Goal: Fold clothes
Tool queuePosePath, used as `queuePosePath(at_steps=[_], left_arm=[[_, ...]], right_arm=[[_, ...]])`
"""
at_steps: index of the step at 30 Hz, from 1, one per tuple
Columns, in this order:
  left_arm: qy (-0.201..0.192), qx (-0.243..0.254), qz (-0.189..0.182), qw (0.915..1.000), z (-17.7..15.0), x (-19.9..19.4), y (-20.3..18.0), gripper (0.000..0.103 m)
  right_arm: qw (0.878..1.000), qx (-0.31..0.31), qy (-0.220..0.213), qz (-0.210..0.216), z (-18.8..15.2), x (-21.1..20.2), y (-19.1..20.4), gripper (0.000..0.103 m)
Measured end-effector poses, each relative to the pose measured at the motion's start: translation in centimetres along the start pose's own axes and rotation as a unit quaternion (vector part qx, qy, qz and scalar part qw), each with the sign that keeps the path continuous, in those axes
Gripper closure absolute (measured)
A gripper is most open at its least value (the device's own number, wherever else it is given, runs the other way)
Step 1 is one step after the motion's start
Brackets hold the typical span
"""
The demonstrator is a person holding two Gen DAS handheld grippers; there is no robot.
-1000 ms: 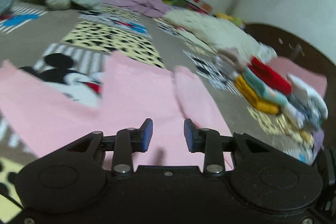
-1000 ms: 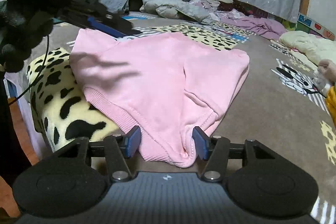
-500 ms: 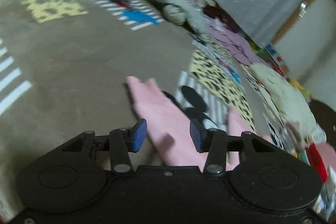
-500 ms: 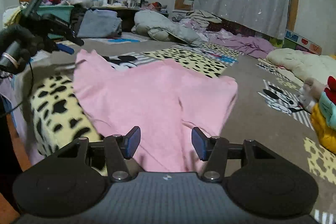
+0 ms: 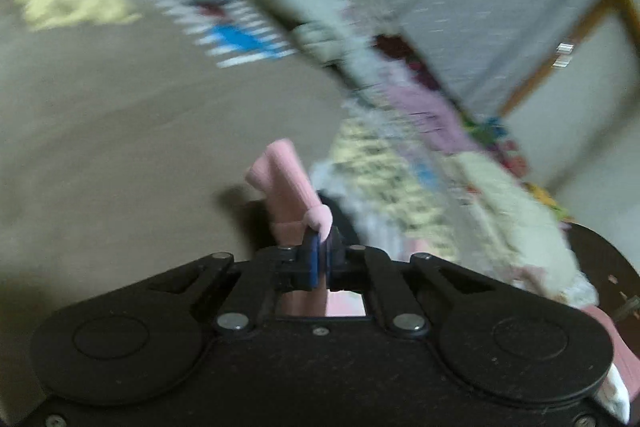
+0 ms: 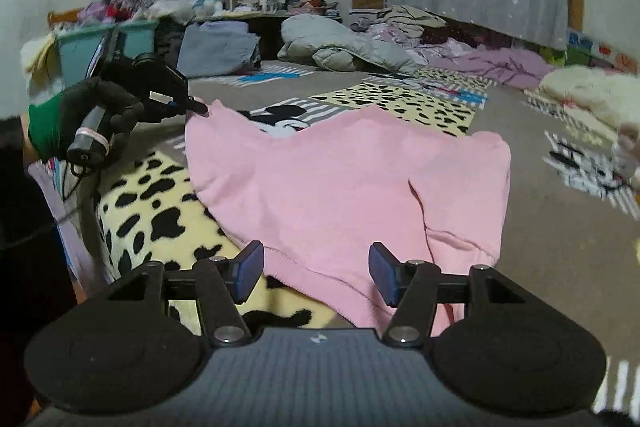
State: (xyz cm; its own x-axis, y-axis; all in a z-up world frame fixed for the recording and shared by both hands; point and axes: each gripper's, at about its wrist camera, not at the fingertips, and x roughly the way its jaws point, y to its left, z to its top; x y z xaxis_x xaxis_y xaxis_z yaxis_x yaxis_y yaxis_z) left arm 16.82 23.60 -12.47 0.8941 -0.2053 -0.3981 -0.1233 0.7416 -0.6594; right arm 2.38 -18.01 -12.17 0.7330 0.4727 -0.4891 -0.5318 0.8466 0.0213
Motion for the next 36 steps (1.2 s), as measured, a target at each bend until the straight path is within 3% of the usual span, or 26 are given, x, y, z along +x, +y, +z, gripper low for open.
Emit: queuePosePath(at_steps=[4,8,10,13,17,21,22,23,25,28,30,32,34,36], left_arm=[[-0.005,0.072,-0.057,0.9957,-1.7,-0.6,-6.3,0.103],[0.006,0.168,-0.09,0.9817,-5.6,-0.4,-13.3,0.103],[0.015,0.208,-0.102,0.9727,-7.9,-0.1,-16.3,0.103],[0.025,0.268,-0.097,0.9583,-11.2,0.9,-19.5,0.103],[0.043,0.317,-0.095,0.9428,-15.0,3.1,-22.7,0.103],[0.066,0.343,-0.095,0.9323,-18.0,5.9,-24.5,0.102],[0.083,0.352,-0.107,0.9263,-18.7,6.8,-24.8,0.093],[0.099,0.354,-0.12,0.9223,-19.0,7.0,-24.6,0.073],[0.132,0.357,-0.146,0.9132,-19.6,7.3,-24.3,0.062],[0.128,0.327,-0.153,0.9238,-16.4,5.5,-22.7,0.062],[0.095,0.31,-0.137,0.9359,-13.5,3.7,-21.2,0.062],[0.074,0.279,-0.118,0.9503,-10.6,2.3,-18.6,0.062],[0.063,0.262,-0.087,0.9592,-8.7,1.2,-15.8,0.062],[0.058,0.258,-0.064,0.9623,-7.3,0.0,-13.5,0.062]], right_arm=[[0.999,0.041,-0.013,0.005,-0.4,-0.5,-1.6,0.045],[0.989,0.139,-0.043,0.042,-0.5,-1.4,-4.4,0.045],[0.969,0.228,-0.063,0.072,-1.0,-1.8,-6.7,0.045],[0.925,0.349,-0.092,0.118,-2.4,-2.4,-10.1,0.043],[0.887,0.422,-0.12,0.146,-3.5,-2.5,-12.6,0.042],[0.87,0.455,-0.133,0.135,-4.6,-2.7,-14.2,0.041],[0.865,0.465,-0.135,0.131,-4.9,-2.8,-14.6,0.04],[0.859,0.477,-0.137,0.128,-5.4,-2.8,-15.1,0.04],[0.847,0.499,-0.141,0.115,-6.3,-2.9,-16.1,0.038],[0.845,0.507,-0.14,0.092,-6.8,-2.9,-17.1,0.038],[0.854,0.496,-0.139,0.081,-6.4,-2.6,-17.2,0.038],[0.869,0.473,-0.132,0.057,-5.5,-1.9,-17.3,0.038],[0.882,0.453,-0.126,0.03,-4.6,-1.2,-17.5,0.038],[0.88,0.458,-0.126,0.025,-4.5,-0.2,-17.9,0.031]])
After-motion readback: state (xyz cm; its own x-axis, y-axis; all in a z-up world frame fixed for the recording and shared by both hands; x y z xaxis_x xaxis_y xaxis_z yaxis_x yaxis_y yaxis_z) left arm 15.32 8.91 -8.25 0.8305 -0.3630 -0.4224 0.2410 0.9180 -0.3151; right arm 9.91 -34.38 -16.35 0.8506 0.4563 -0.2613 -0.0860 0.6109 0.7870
